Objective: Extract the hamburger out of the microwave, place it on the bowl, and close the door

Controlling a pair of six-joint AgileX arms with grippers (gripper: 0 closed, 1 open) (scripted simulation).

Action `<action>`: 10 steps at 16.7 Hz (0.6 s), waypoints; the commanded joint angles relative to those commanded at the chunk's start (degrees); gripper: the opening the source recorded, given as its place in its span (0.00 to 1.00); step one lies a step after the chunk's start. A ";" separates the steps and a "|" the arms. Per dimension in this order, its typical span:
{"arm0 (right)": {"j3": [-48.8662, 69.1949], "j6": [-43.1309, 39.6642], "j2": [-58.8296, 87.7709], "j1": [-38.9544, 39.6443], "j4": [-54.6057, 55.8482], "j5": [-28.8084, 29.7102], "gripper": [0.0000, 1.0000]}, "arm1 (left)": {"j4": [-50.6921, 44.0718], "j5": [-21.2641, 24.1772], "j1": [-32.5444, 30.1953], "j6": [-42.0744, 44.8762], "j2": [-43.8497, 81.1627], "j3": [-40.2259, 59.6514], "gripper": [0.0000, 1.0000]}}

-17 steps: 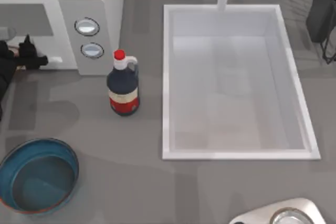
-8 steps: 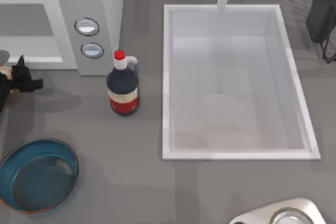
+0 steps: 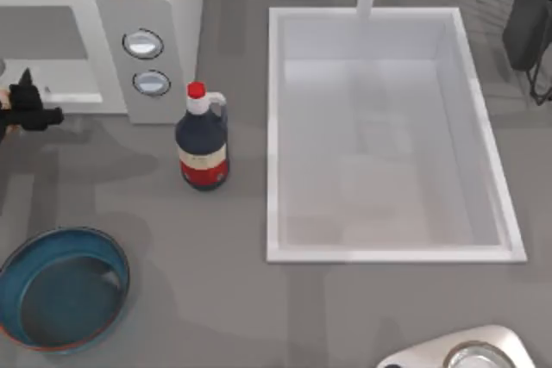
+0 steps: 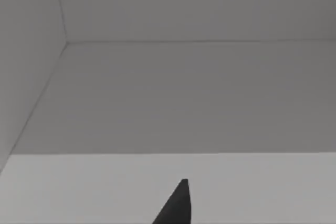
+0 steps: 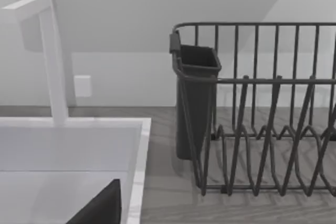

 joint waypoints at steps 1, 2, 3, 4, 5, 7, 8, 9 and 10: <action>0.00 0.00 0.00 0.00 0.00 0.00 1.00 | -2.49 -0.03 0.00 0.01 -2.43 -0.02 0.00; 0.00 0.00 0.00 0.00 0.00 0.00 1.00 | -5.07 -0.07 0.01 0.02 -4.95 0.00 0.00; 0.00 0.00 0.00 0.00 0.00 0.00 1.00 | -7.61 -0.09 0.02 0.04 -7.42 0.04 0.00; 0.00 0.00 0.00 0.00 0.00 0.00 1.00 | -10.06 -0.11 0.04 0.06 -9.79 0.11 0.00; 0.00 0.00 0.00 0.00 0.00 0.00 1.00 | -12.34 -0.13 0.05 0.07 -11.98 0.18 0.00; 0.00 0.00 0.00 0.00 0.00 0.00 1.00 | -15.58 -0.16 0.07 0.09 -15.16 0.27 0.00; 0.00 0.00 0.00 0.00 0.00 0.00 1.00 | -16.31 -0.16 0.08 0.10 -15.89 0.27 0.00; 0.00 0.00 0.00 0.00 0.00 0.00 1.00 | -16.44 -0.17 0.08 0.10 -16.02 0.27 0.00; 0.00 0.00 0.00 0.00 0.00 0.00 1.00 | -16.44 -0.17 0.08 0.10 -16.02 0.27 0.00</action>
